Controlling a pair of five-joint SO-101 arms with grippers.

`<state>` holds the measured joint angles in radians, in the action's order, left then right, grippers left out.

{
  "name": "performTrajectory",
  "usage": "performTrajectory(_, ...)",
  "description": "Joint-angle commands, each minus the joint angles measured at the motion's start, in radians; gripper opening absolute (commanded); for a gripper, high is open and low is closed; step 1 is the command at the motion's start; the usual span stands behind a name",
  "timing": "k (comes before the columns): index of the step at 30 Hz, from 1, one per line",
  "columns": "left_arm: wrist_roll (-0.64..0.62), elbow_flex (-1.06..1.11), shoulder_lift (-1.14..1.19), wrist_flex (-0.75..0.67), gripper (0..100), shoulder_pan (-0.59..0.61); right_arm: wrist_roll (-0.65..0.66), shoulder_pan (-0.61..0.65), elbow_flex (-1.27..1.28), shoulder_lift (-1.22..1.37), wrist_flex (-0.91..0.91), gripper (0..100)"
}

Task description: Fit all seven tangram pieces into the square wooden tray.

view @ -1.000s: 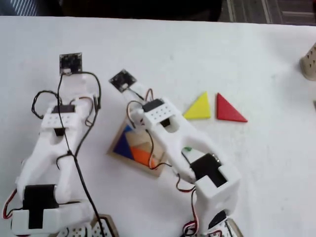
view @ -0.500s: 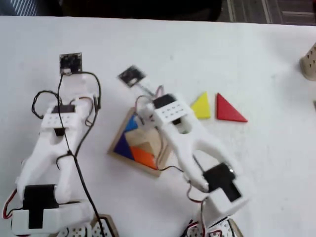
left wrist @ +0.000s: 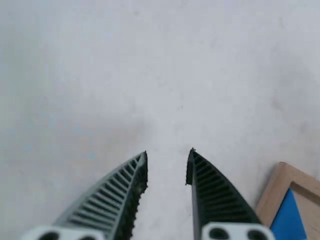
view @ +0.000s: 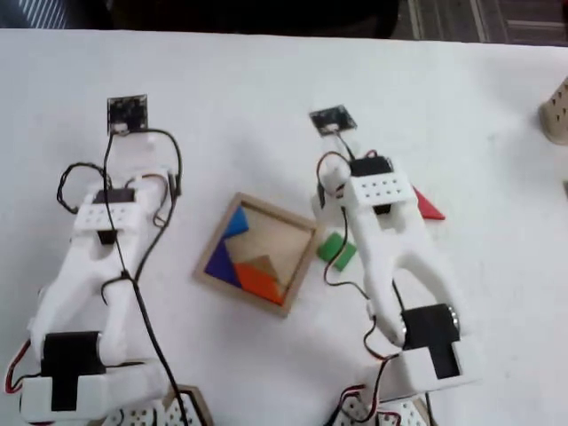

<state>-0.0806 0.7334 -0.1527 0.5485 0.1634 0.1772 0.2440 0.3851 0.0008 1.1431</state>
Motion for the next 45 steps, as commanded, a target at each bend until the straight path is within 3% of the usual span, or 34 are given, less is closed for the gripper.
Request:
performTrajectory(1,-0.003,-0.009,-0.047,-0.032,15,-0.002,0.041,0.024,0.038,-0.079,0.019,15.4)
performTrajectory(16,-0.003,-0.009,-0.045,-0.029,15,-0.001,0.118,0.059,0.313,-0.228,-0.174,17.0)
performTrajectory(22,-0.003,-0.009,-0.044,-0.029,15,-0.002,0.184,0.061,0.356,-0.226,-0.179,31.2)
performTrajectory(33,-0.003,-0.009,-0.042,-0.029,15,-0.002,0.242,0.058,0.422,-0.209,-0.326,26.2)
performTrajectory(42,-0.003,-0.008,-0.041,-0.026,15,-0.002,0.319,0.059,0.318,-0.062,-0.248,25.7)
performTrajectory(45,-0.003,-0.008,-0.041,-0.026,15,-0.001,0.318,0.058,0.313,-0.056,-0.248,18.3)
